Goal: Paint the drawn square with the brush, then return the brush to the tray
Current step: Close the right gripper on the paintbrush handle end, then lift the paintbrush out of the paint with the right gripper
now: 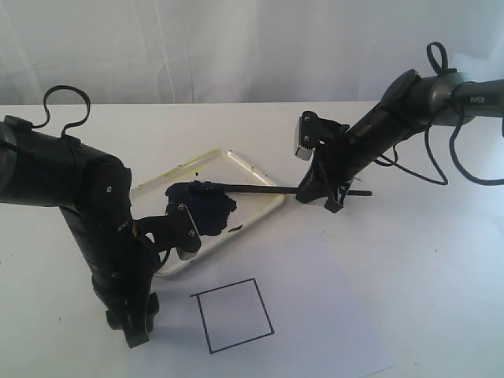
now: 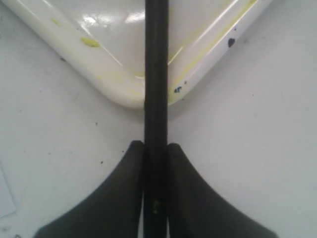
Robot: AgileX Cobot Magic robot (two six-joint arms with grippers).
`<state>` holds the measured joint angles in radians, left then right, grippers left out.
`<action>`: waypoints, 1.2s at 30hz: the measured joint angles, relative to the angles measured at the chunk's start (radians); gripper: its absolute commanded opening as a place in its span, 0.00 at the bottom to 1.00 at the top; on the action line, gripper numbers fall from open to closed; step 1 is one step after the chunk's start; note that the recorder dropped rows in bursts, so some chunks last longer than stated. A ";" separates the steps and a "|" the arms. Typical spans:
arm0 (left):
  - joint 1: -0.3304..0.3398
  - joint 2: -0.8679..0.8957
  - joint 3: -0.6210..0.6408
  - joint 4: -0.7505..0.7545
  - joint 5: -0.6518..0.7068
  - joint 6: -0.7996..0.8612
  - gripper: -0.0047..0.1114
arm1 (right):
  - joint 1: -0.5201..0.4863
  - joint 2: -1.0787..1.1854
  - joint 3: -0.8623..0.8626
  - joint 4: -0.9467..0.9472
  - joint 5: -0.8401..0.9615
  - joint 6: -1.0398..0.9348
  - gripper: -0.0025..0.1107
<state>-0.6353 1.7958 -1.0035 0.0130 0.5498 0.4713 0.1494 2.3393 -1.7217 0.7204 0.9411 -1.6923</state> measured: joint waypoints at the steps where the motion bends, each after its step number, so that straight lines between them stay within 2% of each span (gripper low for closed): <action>1: 0.000 0.000 0.000 0.000 0.000 0.000 0.57 | 0.000 0.000 0.000 0.000 0.002 0.000 0.02; 21: 0.000 -0.001 0.000 0.000 0.000 0.000 0.57 | 0.000 -0.114 0.000 -0.006 0.071 -0.053 0.02; 36: 0.000 -0.001 0.000 0.000 -0.002 0.000 0.57 | 0.000 -0.230 0.000 -0.167 0.165 0.002 0.02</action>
<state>-0.6353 1.7953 -1.0031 0.0130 0.5478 0.4713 0.1494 2.1088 -1.7217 0.5536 1.1062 -1.6900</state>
